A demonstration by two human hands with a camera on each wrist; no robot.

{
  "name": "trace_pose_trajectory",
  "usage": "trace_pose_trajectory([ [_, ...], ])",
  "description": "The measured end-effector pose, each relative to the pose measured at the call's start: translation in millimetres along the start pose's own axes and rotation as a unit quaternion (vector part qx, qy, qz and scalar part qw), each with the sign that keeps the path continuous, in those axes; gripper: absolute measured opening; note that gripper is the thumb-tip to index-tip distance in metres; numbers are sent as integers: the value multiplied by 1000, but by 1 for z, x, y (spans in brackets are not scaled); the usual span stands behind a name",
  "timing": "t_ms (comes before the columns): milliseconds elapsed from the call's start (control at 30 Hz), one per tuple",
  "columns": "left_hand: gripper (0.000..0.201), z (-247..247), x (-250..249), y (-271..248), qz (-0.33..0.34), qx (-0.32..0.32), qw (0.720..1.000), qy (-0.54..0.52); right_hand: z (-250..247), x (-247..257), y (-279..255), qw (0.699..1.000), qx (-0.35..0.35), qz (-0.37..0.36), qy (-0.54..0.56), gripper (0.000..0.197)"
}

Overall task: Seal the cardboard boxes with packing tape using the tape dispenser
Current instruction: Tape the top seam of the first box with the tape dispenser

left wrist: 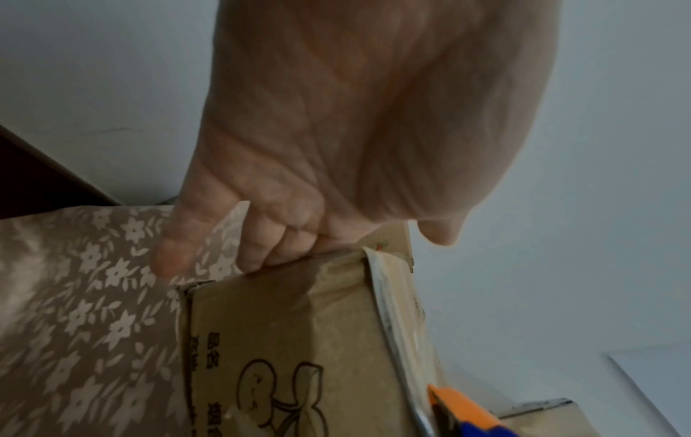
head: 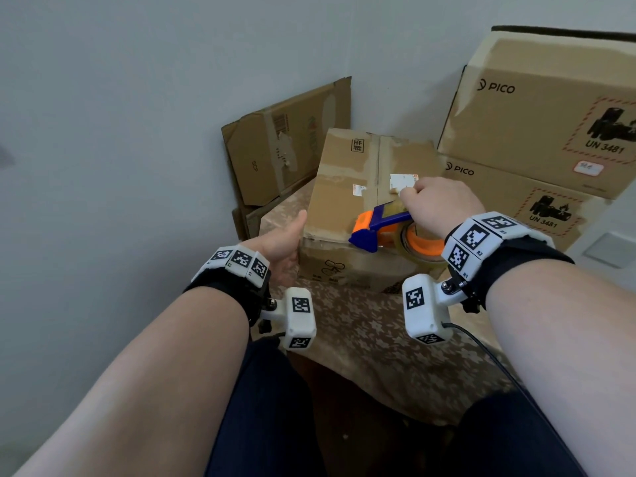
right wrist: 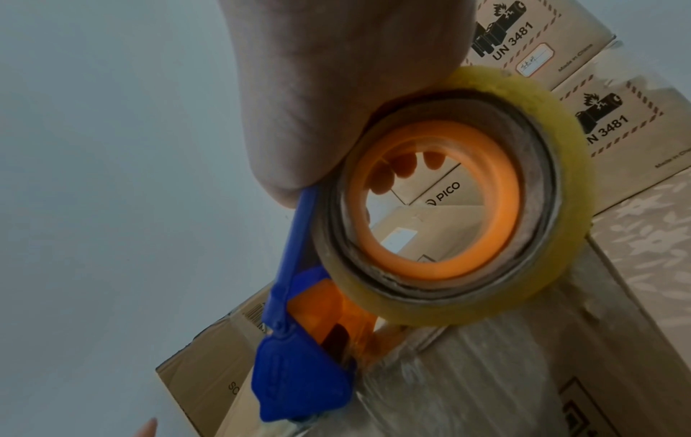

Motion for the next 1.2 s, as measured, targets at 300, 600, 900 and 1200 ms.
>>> trace_pose_trajectory([
  [300, 106, -9, -17, 3, 52, -75, 994, -60, -4, -2, -1, 1000, -5, -3, 3, 30],
  [600, 95, -2, -21, 4, 81, -48, 993, -78, -1, -4, 3, 1000, 3, 4, 23, 33],
  [900, 60, 8, -19, 4, 66, -59, 995, -38, -4, -4, 2, 1000, -2, -2, 27, 33],
  [1200, 120, -6, -3, 30, 5, -93, 989, 113, -6, -2, 0, 999, -1, 6, 33, 33],
])
Point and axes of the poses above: each hand's wrist, its own y-axis towards the middle knuckle, its own z-axis out of the palm, x = y × z, the point moved 5 cm from there along y, towards the middle knuckle, and after that the axes turned 7 degrees about -z, right-handed, at the moved point
